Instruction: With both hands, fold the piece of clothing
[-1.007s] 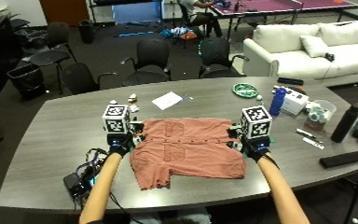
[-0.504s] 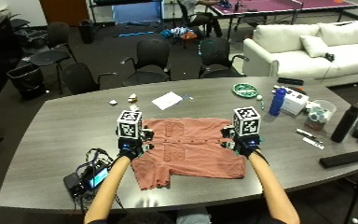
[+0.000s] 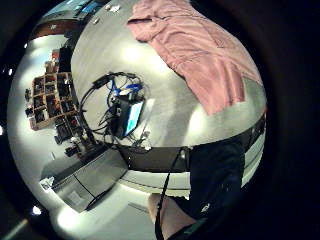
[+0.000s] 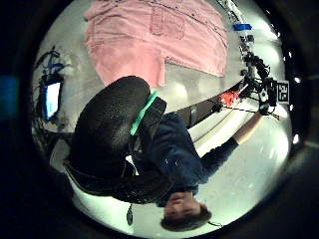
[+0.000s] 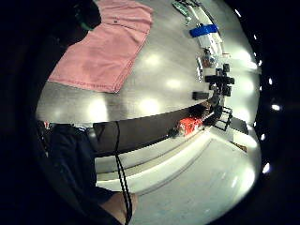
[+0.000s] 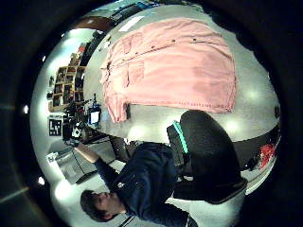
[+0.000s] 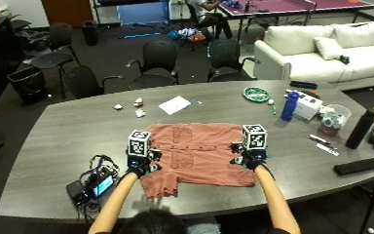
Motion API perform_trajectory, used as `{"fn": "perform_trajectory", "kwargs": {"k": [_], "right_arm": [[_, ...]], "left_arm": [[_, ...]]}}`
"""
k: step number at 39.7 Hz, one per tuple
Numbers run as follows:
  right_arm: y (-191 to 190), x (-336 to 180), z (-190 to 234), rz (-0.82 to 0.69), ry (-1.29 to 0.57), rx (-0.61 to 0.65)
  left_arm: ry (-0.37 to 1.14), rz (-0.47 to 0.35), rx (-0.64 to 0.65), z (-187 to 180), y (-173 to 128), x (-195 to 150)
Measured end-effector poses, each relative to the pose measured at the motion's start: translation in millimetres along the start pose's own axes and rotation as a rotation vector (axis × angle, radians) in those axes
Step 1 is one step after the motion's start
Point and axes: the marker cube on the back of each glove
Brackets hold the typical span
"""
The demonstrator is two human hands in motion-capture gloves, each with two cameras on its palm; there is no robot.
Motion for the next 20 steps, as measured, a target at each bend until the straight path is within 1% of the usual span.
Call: {"fn": "perform_trajectory", "kwargs": {"k": [2, 4, 6, 9, 11, 14, 17, 20], "right_arm": [[-8, 1, 6, -0.047, -0.007, 0.046], [-13, 2, 12, -0.055, -0.010, 0.056], [-21, 5, 22, -0.049, -0.012, 0.049], [-38, 10, 46, -0.039, -0.011, 0.005], [-33, 7, 57, -0.038, -0.007, -0.032], [-16, -1, 68, -0.048, -0.006, -0.075], [-19, -2, 84, -0.064, 0.018, -0.073], [-23, 3, 100, -0.050, 0.060, -0.081]], "left_arm": [[0.011, 0.011, -0.007, 9, -6, 1], [0.026, 0.024, -0.012, 17, -11, 4], [0.037, 0.039, -0.023, 26, -14, 9], [0.036, 0.043, -0.082, 47, -19, 21], [0.024, 0.028, -0.126, 56, -11, 31], [0.006, 0.031, -0.176, 71, -5, 43], [-0.019, 0.008, -0.250, 91, -7, 45], [-0.052, -0.028, -0.269, 108, -11, 42]]}}
